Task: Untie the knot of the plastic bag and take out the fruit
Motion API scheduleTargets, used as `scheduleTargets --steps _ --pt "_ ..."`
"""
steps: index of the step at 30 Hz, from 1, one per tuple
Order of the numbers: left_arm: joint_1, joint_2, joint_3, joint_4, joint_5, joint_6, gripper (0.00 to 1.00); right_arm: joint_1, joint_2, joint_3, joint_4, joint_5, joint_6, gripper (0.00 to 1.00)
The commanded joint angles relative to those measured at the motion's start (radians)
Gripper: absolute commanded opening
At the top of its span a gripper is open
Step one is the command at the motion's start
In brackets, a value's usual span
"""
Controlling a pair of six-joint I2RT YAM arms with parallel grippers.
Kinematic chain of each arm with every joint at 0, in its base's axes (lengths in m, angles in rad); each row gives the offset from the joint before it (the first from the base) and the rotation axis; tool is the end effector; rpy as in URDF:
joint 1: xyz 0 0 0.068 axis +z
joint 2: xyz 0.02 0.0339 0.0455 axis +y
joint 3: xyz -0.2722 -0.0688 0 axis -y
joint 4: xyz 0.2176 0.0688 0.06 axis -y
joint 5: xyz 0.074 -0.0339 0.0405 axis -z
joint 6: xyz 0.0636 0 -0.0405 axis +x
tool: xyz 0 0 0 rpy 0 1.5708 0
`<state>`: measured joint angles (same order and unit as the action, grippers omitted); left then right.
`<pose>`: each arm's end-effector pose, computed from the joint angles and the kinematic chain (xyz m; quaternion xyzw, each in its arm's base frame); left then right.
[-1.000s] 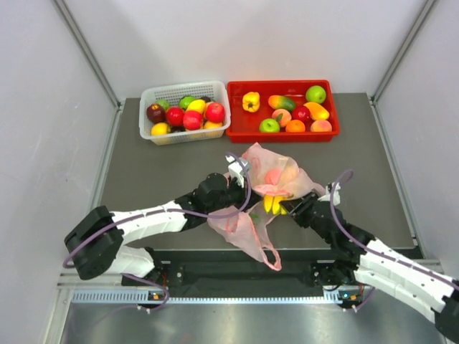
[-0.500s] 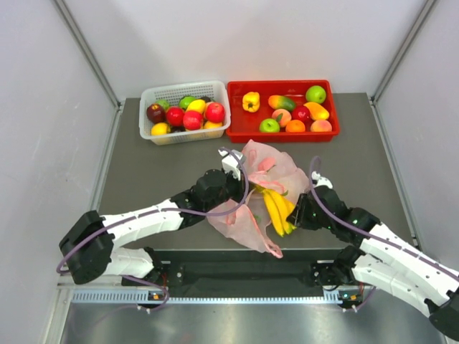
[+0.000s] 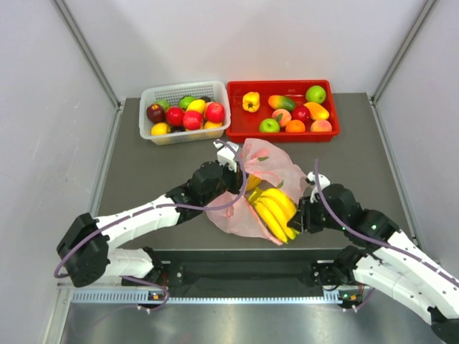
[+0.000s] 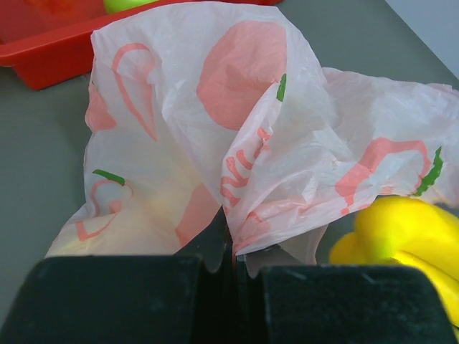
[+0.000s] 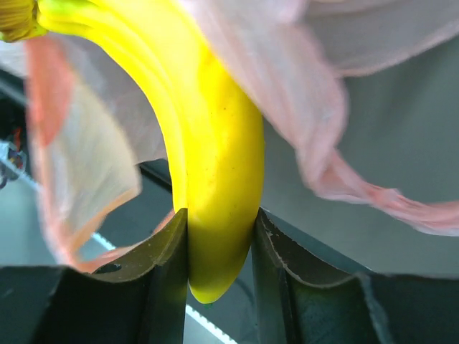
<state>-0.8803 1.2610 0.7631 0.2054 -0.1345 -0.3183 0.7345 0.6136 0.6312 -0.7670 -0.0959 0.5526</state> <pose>0.1900 -0.2166 0.2820 0.1836 0.7805 -0.2912 0.5219 0.0809 0.0813 0.2405 -0.1022 0.9103 0.2744 0.2926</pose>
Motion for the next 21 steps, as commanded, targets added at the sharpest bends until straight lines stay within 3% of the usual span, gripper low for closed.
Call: scheduleTargets --steps 1,8,11,15,21 --pt "0.003 -0.014 -0.005 0.015 0.012 0.012 0.00 -0.010 -0.069 0.096 0.011 -0.086 -0.091 0.00" --pt "0.006 -0.006 -0.042 0.046 0.087 -0.018 0.00 -0.009 -0.163 0.156 0.064 -0.096 -0.123 0.00" --pt "0.006 0.003 -0.056 0.052 0.110 -0.033 0.00 -0.010 -0.186 0.182 0.104 -0.009 -0.114 0.00" --pt "0.006 -0.005 -0.087 0.071 0.116 -0.050 0.00 -0.010 -0.157 0.237 0.127 0.329 -0.072 0.00" --pt "0.006 -0.017 -0.102 0.077 0.119 -0.059 0.00 -0.020 -0.029 0.275 0.318 0.574 -0.062 0.00"
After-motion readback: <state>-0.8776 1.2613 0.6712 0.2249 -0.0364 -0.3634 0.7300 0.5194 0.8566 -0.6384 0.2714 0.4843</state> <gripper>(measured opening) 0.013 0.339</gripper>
